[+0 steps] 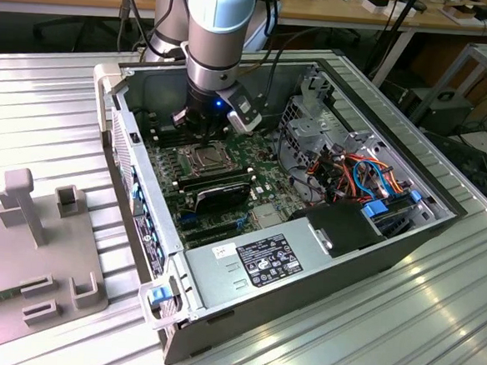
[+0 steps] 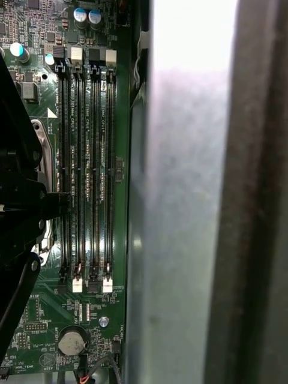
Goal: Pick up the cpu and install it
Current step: 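Install the first cpu locking lever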
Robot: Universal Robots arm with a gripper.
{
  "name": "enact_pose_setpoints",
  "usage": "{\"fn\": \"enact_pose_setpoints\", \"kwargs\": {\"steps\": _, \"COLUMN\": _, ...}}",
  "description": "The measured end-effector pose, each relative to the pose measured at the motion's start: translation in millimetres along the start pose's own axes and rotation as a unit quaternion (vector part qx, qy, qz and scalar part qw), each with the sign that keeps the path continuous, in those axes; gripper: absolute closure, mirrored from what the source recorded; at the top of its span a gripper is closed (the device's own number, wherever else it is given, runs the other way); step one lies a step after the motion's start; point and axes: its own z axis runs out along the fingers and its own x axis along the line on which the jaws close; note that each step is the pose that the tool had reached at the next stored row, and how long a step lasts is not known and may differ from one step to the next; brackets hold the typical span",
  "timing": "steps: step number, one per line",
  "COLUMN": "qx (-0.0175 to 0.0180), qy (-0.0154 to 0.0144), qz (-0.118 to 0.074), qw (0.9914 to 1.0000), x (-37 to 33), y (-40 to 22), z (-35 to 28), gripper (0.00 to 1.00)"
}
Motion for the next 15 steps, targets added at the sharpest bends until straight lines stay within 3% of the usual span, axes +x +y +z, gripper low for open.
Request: {"fn": "enact_pose_setpoints", "kwargs": {"steps": 15, "qx": -0.0001, "qy": -0.0001, "qz": 0.0, "qw": 1.0, "x": -0.4, "y": 0.2, "z": 0.0, "gripper": 0.89}}
